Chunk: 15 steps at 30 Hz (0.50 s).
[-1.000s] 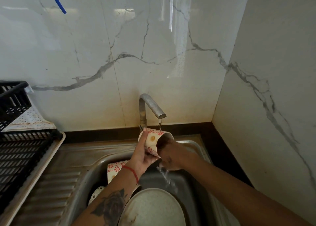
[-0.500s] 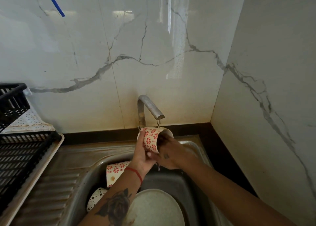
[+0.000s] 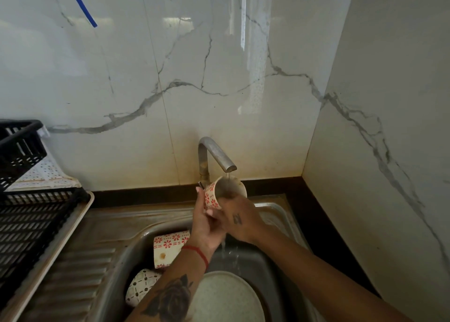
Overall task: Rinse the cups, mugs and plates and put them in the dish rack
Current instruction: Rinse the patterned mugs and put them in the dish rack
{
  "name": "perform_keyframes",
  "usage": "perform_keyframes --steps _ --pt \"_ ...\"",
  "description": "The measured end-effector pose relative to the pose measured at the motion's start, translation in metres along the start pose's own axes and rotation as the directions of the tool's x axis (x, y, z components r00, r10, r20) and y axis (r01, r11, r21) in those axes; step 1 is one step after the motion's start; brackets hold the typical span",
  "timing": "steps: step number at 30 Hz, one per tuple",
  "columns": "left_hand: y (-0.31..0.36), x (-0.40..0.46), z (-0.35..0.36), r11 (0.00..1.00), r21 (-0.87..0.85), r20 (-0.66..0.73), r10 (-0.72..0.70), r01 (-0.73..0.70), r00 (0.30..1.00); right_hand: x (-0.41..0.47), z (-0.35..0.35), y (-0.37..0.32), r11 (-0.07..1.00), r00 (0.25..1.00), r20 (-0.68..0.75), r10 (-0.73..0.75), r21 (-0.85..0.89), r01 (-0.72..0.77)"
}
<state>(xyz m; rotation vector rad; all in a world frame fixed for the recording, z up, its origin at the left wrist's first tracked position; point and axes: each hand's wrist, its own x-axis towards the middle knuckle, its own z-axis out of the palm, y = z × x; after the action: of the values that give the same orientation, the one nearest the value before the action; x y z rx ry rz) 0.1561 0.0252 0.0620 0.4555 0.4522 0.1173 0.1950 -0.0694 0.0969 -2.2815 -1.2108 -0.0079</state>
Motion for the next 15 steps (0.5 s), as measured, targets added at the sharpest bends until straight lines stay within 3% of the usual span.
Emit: perform_keyframes --steps 2,3,5,7,8,10,13,15 --pt "0.005 0.001 0.003 0.999 -0.023 -0.043 0.023 -0.024 0.999 -0.003 0.0 0.007 0.994 0.988 0.141 -0.069 -0.079 0.081" --pt "0.007 0.002 0.002 1.0 -0.004 -0.061 0.031 -0.031 0.998 -0.003 -0.004 0.015 0.962 0.964 0.216 -0.156 -0.187 0.198" --pt "0.009 0.0 -0.002 1.0 0.02 -0.086 0.022 -0.02 0.996 0.0 -0.018 0.028 0.717 0.876 0.383 -0.293 -0.518 0.466" --pt "0.008 -0.003 -0.002 1.0 0.012 -0.087 -0.006 0.007 0.996 0.002 -0.027 0.029 0.473 0.847 0.46 -0.267 -0.703 0.531" --pt "0.007 -0.004 0.0 1.0 0.008 -0.08 -0.009 0.01 0.997 0.003 -0.027 0.027 0.42 0.861 0.46 -0.218 -0.752 0.508" --pt "0.007 -0.002 0.002 1.0 0.015 -0.075 -0.005 0.006 0.997 0.002 -0.02 0.021 0.481 0.886 0.453 -0.101 -0.757 0.442" --pt "0.004 0.0 -0.002 0.999 0.04 -0.083 -0.023 0.026 0.996 0.0 -0.014 0.008 0.83 0.882 0.458 0.11 -0.53 0.172" --pt "0.002 -0.001 -0.007 0.999 0.013 -0.096 -0.039 0.04 0.995 0.0 -0.014 0.0 0.935 0.841 0.522 0.142 -0.349 0.059"
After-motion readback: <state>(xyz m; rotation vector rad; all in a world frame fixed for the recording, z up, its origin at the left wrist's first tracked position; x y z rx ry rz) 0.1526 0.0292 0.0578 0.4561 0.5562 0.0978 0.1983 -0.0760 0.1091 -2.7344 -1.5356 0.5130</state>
